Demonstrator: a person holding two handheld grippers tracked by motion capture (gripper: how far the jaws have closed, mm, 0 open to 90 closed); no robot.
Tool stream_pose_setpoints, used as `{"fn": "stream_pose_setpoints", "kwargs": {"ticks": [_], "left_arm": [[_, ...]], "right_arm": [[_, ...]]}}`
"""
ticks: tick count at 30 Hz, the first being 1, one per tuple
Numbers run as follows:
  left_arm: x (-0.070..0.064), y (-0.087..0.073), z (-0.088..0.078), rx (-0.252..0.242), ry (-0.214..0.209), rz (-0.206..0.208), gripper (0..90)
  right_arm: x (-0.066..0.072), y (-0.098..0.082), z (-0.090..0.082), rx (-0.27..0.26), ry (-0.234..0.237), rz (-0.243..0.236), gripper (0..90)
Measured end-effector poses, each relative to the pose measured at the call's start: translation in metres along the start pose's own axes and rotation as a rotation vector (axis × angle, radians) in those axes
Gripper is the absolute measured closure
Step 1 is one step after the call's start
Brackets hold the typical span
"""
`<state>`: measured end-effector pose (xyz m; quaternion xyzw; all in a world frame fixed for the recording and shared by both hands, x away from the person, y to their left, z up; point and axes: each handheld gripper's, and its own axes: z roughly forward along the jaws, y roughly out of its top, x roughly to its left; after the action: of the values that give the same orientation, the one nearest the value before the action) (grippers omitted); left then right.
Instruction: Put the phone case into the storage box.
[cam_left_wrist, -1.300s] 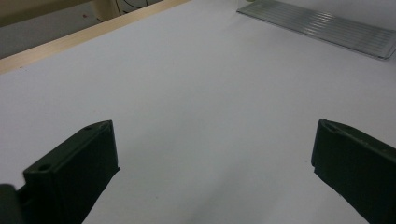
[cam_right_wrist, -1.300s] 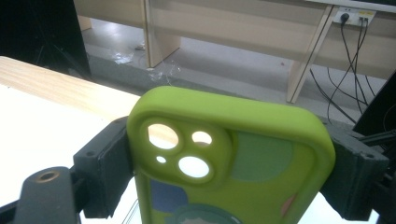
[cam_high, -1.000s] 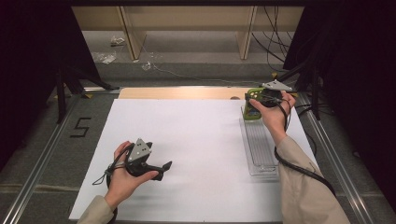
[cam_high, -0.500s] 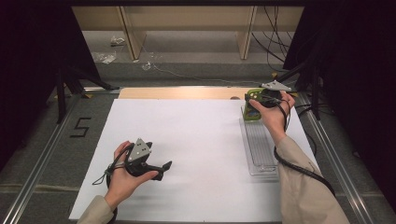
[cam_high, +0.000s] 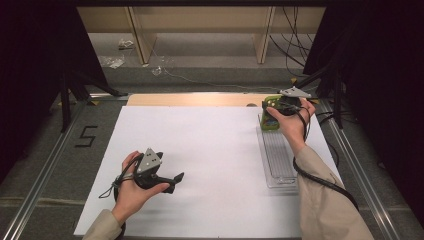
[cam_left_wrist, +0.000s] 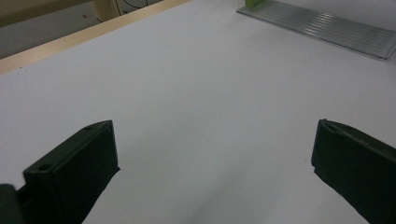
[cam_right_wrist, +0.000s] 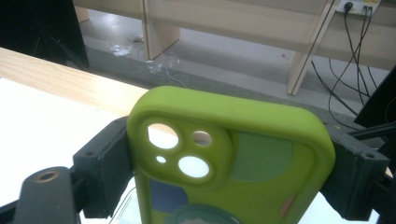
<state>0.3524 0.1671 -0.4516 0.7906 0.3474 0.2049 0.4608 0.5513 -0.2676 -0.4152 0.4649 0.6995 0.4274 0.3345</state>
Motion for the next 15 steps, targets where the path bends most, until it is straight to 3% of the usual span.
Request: {"fn": "stream_pose_setpoints", "kwargs": {"ticks": [15], "left_arm": [[0.0000,-0.0001,0.0003,0.001,-0.001,0.000,0.0]], "right_arm": [[0.0007,0.0007,0.0037,0.000,-0.008,0.002,16.1]]}}
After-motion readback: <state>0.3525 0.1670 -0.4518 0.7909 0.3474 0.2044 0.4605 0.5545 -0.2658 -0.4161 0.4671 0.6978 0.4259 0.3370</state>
